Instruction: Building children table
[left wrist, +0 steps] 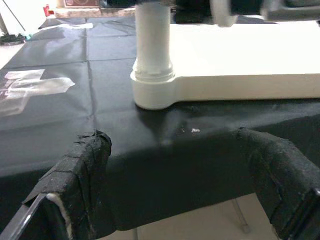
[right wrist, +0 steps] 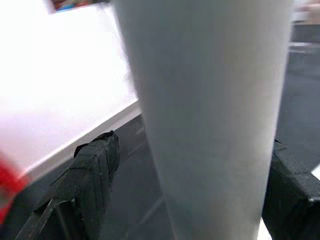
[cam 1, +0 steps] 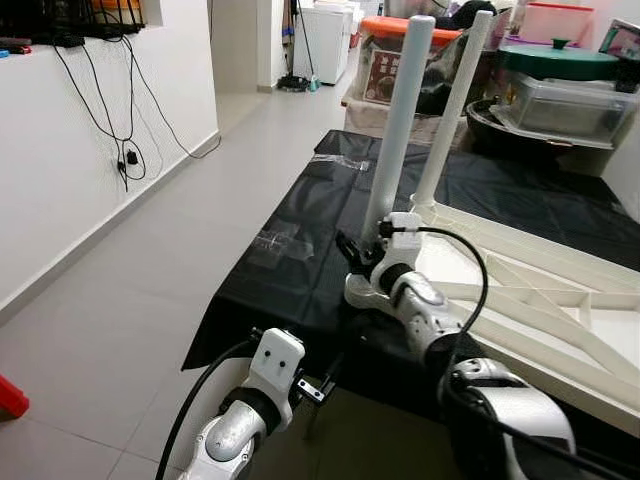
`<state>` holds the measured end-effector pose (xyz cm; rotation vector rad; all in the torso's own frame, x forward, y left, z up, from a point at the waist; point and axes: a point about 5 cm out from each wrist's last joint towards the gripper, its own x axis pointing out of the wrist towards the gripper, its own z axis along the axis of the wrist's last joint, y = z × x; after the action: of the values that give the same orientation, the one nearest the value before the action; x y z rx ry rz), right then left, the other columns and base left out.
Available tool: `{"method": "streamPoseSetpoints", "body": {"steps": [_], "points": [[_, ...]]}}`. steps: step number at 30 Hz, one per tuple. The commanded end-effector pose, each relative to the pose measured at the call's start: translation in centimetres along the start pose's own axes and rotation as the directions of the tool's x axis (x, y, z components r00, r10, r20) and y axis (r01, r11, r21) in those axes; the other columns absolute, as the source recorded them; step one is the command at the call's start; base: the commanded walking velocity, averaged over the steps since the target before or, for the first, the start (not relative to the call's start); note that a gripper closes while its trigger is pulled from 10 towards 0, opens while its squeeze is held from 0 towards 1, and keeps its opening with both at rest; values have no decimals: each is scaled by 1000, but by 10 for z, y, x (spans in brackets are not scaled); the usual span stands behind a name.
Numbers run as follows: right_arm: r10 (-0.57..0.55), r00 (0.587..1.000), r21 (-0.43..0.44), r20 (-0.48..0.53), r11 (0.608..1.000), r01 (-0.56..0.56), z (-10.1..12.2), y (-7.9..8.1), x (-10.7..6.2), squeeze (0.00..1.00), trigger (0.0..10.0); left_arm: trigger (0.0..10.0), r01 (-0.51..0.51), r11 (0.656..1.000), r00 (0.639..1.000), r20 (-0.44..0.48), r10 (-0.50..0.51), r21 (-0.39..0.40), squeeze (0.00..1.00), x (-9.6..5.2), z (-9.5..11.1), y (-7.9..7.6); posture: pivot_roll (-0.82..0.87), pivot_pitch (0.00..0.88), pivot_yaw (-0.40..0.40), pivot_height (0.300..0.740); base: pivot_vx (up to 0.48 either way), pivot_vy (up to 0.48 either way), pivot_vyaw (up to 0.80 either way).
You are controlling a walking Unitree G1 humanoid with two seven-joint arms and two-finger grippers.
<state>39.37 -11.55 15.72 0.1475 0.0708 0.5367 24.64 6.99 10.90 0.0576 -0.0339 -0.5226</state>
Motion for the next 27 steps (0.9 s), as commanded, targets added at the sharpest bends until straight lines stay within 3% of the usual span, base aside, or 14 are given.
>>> {"method": "streamPoseSetpoints", "body": {"steps": [1, 3, 9, 15, 16, 17, 18, 19, 22, 23, 24, 25, 26, 27], "points": [[239, 966, -49, -96, 968, -244, -5, 28, 9, 0, 10000, 10000, 11, 1000, 1000, -20, -11, 4, 0, 0, -4, -2, 107, 0, -116, 740, 0, 0, 0], [239, 966, -49, -96, 968, -244, -5, 28, 9, 0, 10000, 10000, 11, 1000, 1000, -20, -11, 4, 0, 0, -4, -2, 107, 0, -116, 740, 0, 0, 0], [495, 849, -92, -188, 851, -517, -5, 48, 9, 0, 10000, 10000, 9, 1000, 1000, -19, -8, 4, 0, 0, -5, -3, 110, 0, -122, 740, 0, 0, 0], [518, 829, -92, -210, 834, -544, -6, 50, 8, 0, 10000, 10000, 9, 1000, 1000, -19, -9, 4, 0, -1, -5, -4, 108, 0, -121, 740, 0, 0, 0], [507, 830, -111, -232, 834, -540, -9, 50, 8, 0, 6196, 10000, 7, 1000, 1000, -19, -7, 4, 0, -2, -6, -4, 99, 0, -115, 740, 0, 0, 0], [507, 830, -111, -232, 834, -540, -9, 50, 8, 0, 6196, 10000, 7, 1000, 1000, -19, -7, 4, 0, -2, -6, -4, 99, 0, -115, 740, 0, 0, 0], [435, 874, -116, -215, 878, -465, -9, 46, 10, 0, 0, 10000, 4, 1000, 1000, -18, -4, 4, 0, -3, -7, -4, 90, 0, -114, 740, 0, 0, 0], [289, 943, -83, -165, 949, -305, -9, 38, 13, 0, 0, 10000, 3, 1000, 1000, -19, -3, 3, 0, -3, -8, -5, 87, 0, -111, 740, 0, 0, 0], [187, 973, -46, -138, 980, -195, -9, 32, 14, 0, 0, 10000, 3, 1000, 1000, -20, -3, 3, 0, -4, -9, -5, 87, 0, -111, 740, 0, 0, 0], [46, 989, -17, -138, 999, -49, -11, 23, 13, 0, 0, 10000, 3, 1000, 1000, -21, -3, 2, 0, -4, -10, -5, 83, 0, -111, 740, 0, 0, 0], [46, 989, -17, -138, 999, -49, -11, 23, 13, 0, 0, 10000, 3, 1000, 1000, -21, -3, 2, 0, -4, -10, -5, 83, 0, -111, 740, 0, 0, 0], [-160, 979, 23, -128, 986, 165, -15, 8, 8, 0, 0, 10000, 3, 1000, 1000, -22, -3, 1, 0, -4, -10, -5, 79, 0, -106, 740, 0, 0, 0], [-160, 979, 23, -128, 986, 165, -15, 8, 8, 0, 0, 10000, 3, 1000, 1000, -22, -3, 1, 0, -4, -10, -5, 79, 0, -106, 740, 0, 0, 0], [-379, 917, 62, -127, 919, 388, -20, -9, 0, 0, 0, 10000, 4, 1000, 1000, -23, -4, 1, 0, -4, -10, -5, 78, 0, -103, 740, 0, 0, 0]]}}
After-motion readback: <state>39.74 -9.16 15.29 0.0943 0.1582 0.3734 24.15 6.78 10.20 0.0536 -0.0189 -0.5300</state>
